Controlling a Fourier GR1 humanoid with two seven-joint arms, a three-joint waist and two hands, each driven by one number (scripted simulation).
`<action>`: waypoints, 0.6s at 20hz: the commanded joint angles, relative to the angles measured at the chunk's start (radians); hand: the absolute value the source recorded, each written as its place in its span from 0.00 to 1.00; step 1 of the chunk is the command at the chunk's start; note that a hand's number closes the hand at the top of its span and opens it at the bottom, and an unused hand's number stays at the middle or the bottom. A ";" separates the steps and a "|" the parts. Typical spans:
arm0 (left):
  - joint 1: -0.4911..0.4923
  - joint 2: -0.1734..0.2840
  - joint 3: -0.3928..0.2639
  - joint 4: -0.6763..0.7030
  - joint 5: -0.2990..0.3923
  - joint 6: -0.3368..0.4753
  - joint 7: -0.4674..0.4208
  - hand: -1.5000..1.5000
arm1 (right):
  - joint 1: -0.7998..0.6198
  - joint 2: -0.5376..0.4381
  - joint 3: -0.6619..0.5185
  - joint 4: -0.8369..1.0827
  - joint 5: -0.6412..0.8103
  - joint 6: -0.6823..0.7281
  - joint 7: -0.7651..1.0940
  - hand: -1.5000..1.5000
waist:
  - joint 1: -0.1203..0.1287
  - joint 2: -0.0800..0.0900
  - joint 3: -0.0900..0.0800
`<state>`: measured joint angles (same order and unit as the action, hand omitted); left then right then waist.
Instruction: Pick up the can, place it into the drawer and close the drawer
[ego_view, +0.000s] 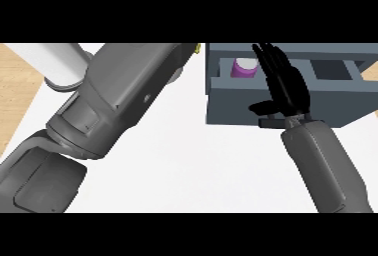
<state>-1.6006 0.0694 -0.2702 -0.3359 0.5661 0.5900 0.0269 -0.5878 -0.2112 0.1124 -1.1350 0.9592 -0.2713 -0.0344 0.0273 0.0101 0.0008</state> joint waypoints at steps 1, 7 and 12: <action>0.025 0.030 -0.005 -0.040 -0.022 0.003 0.028 0.00 | -0.092 0.020 -0.025 0.187 0.057 -0.103 -0.026 0.00 | 0.003 -0.004 0.000; 0.088 0.071 -0.019 -0.118 -0.036 -0.025 0.066 0.00 | -0.241 0.061 -0.097 0.408 0.099 -0.297 -0.004 0.00 | 0.038 -0.004 0.000; 0.132 0.104 -0.020 -0.179 -0.040 -0.048 0.085 0.00 | -0.373 0.029 -0.143 0.581 0.109 -0.361 -0.044 0.00 | 0.058 0.005 0.000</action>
<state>-1.5089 0.1540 -0.2878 -0.4651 0.5297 0.5625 0.1087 -0.8646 -0.1713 0.0042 -0.6772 1.0576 -0.5792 -0.0652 0.0671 0.0105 0.0010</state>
